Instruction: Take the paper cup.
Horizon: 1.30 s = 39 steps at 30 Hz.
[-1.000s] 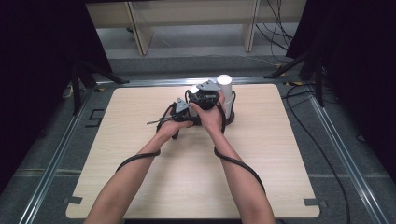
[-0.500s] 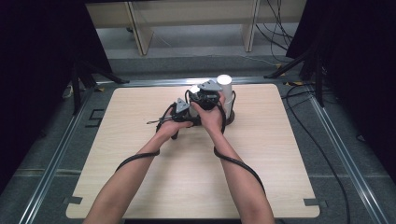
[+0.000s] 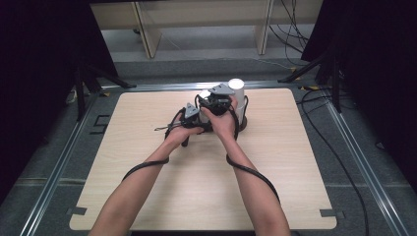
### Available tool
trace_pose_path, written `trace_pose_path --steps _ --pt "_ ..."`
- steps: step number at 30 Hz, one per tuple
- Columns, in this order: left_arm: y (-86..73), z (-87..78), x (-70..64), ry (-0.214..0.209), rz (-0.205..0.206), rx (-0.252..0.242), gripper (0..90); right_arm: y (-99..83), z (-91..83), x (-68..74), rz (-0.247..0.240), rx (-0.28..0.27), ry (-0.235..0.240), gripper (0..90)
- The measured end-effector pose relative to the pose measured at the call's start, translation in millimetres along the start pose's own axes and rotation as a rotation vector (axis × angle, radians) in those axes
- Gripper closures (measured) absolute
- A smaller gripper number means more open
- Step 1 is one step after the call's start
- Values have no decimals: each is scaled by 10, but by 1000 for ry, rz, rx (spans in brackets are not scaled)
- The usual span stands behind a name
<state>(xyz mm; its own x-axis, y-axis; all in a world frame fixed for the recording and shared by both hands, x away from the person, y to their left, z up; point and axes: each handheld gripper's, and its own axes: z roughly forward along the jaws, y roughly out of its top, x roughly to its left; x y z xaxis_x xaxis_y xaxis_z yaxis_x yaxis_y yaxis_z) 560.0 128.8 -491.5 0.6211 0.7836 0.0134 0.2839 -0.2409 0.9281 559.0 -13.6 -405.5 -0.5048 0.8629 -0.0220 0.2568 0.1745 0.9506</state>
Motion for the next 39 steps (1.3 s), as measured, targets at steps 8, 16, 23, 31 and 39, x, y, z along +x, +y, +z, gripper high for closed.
trace_pose_path --steps 8,16,23,31,39 --pt "-2 -10 1 0 17 4 217 1 41 22 -26 32 -44 330" --pt "-4 -13 -14 7 33 3 226 4 16 32 -14 4 -39 360" --pt "2 -16 -19 14 32 8 229 20 -13 20 -15 -6 -27 368" --pt "-3 -13 -21 15 28 6 233 99 -61 -6 1 -59 -19 369" --pt "-6 -12 -26 21 38 5 233 185 -127 -1 15 -78 -19 369"
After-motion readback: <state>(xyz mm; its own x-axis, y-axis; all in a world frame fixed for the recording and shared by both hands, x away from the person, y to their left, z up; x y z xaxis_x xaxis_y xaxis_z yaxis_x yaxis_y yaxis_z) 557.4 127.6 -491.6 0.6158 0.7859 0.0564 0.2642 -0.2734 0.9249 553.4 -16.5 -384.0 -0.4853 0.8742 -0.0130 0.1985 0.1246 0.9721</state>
